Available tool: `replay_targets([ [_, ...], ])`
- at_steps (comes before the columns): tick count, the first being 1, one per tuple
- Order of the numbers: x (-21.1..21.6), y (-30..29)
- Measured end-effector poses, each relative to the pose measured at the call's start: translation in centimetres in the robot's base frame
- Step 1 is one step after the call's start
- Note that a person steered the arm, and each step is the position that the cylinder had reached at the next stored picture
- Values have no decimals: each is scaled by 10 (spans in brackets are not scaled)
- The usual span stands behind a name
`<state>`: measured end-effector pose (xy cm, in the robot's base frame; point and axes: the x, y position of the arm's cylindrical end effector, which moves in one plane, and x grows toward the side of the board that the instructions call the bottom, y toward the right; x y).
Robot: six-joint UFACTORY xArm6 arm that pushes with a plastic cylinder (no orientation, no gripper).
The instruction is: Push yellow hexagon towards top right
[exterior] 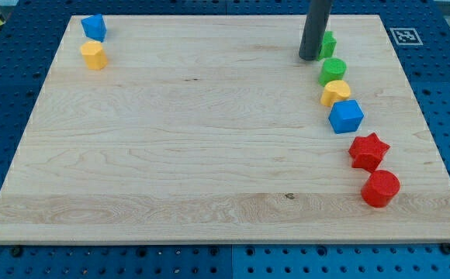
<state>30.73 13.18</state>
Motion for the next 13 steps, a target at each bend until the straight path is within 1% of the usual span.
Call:
replay_targets([
  [1,22,-49],
  [2,35,-98],
  [4,66,-212],
  [6,71,-338],
  [7,58,-395],
  [8,17,-406],
  [9,-14,-388],
  [10,-7,-365],
  [12,33,-364],
  [13,34,-333],
])
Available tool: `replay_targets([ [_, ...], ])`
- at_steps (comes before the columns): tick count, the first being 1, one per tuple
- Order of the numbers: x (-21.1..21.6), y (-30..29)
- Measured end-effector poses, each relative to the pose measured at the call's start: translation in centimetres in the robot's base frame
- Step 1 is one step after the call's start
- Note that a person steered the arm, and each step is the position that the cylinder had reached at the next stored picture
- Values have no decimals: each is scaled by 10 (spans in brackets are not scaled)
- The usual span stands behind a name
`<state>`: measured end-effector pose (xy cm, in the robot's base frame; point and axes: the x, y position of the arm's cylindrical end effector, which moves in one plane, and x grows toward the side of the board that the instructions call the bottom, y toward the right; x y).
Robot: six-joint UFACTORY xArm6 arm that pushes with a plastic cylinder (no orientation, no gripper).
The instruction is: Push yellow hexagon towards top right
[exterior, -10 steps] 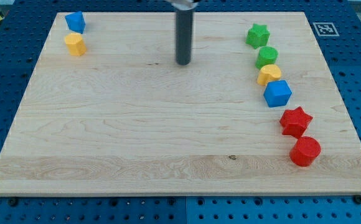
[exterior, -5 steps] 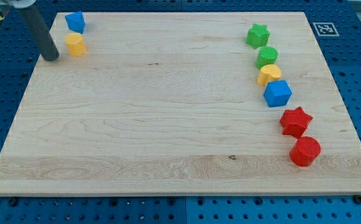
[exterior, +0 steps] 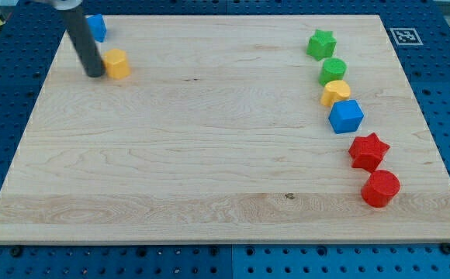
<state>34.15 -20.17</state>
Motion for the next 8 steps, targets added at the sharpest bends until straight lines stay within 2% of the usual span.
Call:
replay_targets([
  [1,-26,48],
  [2,-45,64],
  [4,-62,173],
  [5,-85,211],
  [6,-103,222],
  [8,-112,289],
])
